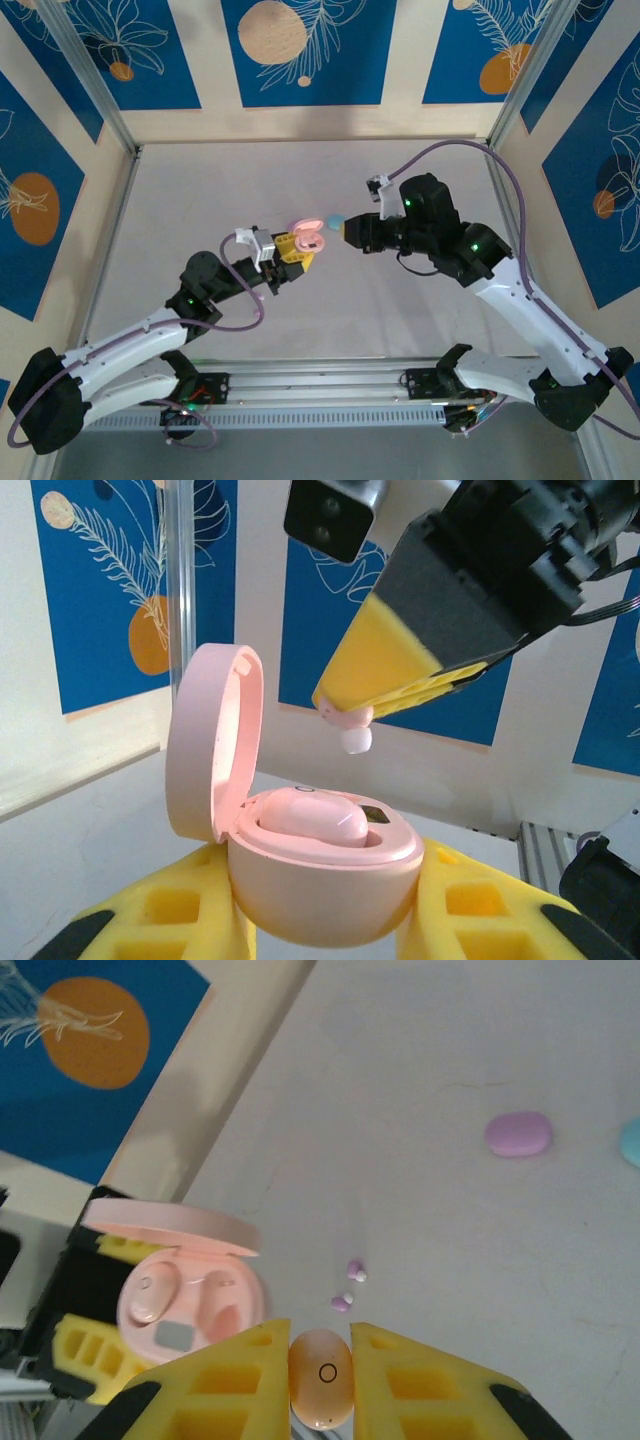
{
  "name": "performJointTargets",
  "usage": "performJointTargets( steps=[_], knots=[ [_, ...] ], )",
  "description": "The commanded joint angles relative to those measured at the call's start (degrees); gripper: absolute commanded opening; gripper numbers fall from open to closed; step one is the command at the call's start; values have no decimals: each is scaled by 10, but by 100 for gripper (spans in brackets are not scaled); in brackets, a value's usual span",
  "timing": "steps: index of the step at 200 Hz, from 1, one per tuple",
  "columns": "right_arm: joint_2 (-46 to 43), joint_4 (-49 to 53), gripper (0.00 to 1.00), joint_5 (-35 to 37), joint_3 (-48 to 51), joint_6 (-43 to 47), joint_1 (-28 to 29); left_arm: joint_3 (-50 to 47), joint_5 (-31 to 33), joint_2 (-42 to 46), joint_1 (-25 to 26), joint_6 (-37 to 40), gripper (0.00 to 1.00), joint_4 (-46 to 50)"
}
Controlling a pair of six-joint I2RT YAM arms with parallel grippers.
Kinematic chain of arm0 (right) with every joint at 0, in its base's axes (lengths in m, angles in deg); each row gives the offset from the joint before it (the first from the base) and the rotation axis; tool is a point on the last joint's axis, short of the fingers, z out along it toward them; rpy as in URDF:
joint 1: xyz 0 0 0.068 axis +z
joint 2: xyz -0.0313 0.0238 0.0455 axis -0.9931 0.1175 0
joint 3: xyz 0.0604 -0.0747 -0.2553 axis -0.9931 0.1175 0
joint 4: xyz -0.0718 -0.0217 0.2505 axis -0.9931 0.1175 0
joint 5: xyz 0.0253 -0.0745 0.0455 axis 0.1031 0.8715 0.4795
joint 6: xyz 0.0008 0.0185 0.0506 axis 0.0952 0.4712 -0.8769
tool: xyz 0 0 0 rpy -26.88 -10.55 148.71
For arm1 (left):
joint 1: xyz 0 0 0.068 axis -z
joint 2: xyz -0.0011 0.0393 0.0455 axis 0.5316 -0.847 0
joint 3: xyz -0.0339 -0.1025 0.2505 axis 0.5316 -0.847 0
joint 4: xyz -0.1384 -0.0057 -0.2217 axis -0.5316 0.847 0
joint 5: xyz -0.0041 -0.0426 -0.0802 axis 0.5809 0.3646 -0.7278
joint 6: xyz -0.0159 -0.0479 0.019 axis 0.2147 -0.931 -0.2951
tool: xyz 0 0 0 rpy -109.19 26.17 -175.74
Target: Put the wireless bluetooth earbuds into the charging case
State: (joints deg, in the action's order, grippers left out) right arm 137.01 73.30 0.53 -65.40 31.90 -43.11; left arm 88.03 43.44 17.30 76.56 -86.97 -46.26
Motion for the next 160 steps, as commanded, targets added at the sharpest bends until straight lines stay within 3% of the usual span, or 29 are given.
performJointTargets(
  steps=[1, 44, 160],
  knots=[
    [6, -3, 20, -1, -21, 38, 26, 7, -20, 0, 5, 11, 20, -6],
    [15, -8, 20, 20, -33, 70, 62, 10, -30, -3, 5, 7, 20, -6],
    [27, -24, 20, 32, -36, 98, 80, 19, -46, -7, 4, -3, 20, -2]
  ],
)
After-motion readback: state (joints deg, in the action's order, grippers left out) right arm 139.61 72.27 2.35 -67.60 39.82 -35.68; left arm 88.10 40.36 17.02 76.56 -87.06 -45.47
